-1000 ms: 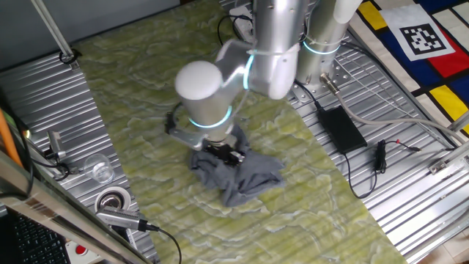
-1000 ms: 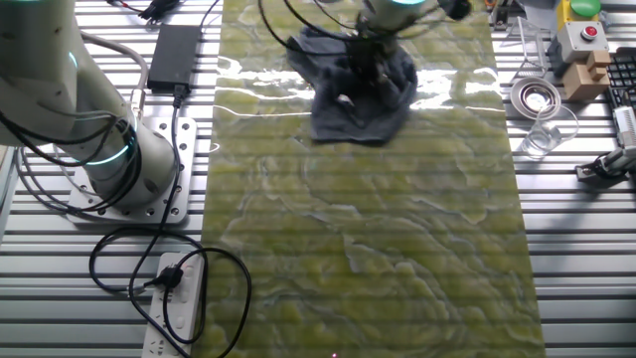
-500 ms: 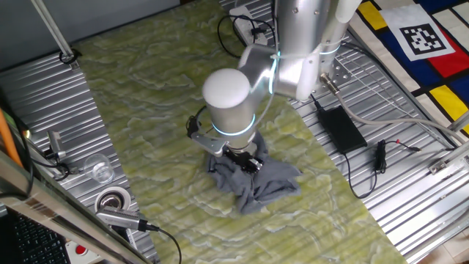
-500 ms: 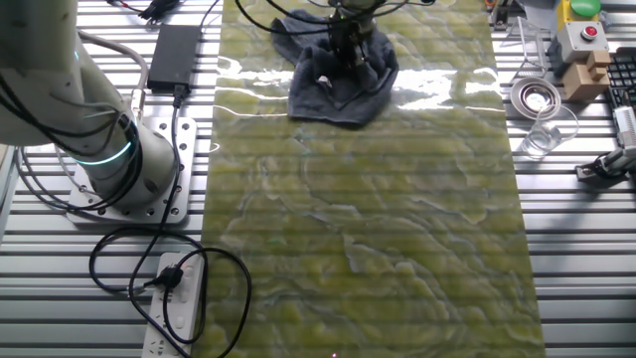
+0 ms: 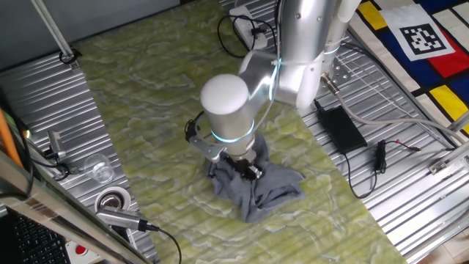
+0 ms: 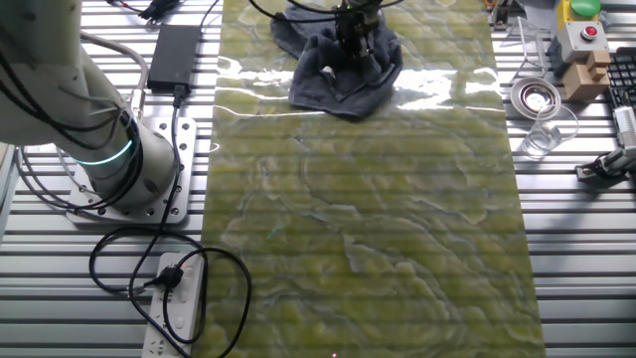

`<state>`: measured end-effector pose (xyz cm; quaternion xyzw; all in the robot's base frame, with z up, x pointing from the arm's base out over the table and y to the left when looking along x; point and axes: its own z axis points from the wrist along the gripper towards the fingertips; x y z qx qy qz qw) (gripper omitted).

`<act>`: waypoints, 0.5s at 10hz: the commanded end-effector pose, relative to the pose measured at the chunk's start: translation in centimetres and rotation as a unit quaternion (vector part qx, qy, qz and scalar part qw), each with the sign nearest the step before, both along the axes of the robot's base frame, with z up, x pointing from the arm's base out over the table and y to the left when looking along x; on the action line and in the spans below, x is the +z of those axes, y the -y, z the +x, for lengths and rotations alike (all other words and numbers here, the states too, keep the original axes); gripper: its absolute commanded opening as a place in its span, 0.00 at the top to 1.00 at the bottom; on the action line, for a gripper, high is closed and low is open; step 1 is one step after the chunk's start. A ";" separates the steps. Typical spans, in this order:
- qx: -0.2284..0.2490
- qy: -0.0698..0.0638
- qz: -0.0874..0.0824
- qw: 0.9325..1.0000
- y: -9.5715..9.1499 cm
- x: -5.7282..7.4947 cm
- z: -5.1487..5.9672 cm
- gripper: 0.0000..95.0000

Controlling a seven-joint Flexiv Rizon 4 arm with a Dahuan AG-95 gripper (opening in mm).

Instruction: Clean the table with a cloth

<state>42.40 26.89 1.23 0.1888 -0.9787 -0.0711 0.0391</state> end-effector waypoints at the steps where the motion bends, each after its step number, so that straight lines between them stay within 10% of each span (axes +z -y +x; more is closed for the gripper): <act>1: -0.013 0.007 0.000 1.000 -0.7 -0.3 0.9 1.00; 5: -0.005 0.009 0.000 1.000 -0.7 0.2 3.1 1.00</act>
